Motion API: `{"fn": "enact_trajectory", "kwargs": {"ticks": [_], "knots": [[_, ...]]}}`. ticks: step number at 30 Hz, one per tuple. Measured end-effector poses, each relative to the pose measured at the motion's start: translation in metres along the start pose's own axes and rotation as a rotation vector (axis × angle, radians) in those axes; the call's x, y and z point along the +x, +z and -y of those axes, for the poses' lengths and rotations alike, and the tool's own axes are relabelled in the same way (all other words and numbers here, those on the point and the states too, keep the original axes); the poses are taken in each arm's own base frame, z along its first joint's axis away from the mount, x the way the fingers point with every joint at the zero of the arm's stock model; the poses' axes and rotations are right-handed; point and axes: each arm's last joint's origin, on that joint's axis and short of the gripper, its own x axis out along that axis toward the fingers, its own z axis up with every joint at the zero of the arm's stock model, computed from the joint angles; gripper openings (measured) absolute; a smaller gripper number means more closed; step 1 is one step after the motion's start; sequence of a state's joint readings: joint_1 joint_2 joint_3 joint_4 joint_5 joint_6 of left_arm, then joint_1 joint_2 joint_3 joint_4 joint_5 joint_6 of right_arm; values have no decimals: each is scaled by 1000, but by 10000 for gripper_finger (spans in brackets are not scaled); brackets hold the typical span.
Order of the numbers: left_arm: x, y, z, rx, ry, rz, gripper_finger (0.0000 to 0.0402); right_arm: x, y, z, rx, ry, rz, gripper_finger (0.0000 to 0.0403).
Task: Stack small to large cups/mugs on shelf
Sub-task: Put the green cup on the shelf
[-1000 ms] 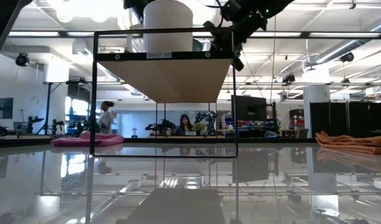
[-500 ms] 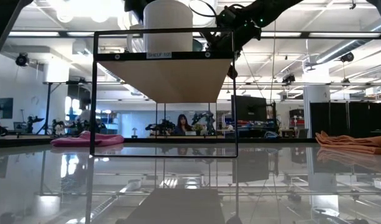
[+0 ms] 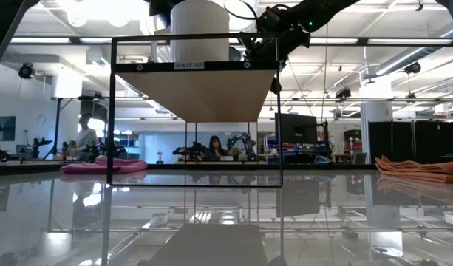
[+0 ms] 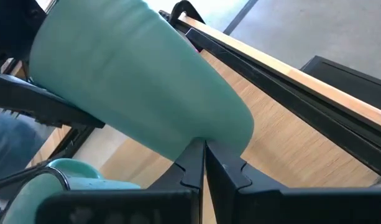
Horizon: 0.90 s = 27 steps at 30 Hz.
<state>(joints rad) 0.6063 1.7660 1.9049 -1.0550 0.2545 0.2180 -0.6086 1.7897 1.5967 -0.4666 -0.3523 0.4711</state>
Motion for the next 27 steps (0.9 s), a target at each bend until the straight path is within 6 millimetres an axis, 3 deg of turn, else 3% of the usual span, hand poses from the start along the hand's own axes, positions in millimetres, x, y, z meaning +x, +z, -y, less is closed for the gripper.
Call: {"fn": "enact_trajectory", "kwargs": {"ticks": [12,27], "knots": [[2,4,9,28,-14,25,7,4,-7,5,23,-14,-24,8],[2,10,20,56,-21,50,105,8,-11,7,37,-18,-30,8]]}}
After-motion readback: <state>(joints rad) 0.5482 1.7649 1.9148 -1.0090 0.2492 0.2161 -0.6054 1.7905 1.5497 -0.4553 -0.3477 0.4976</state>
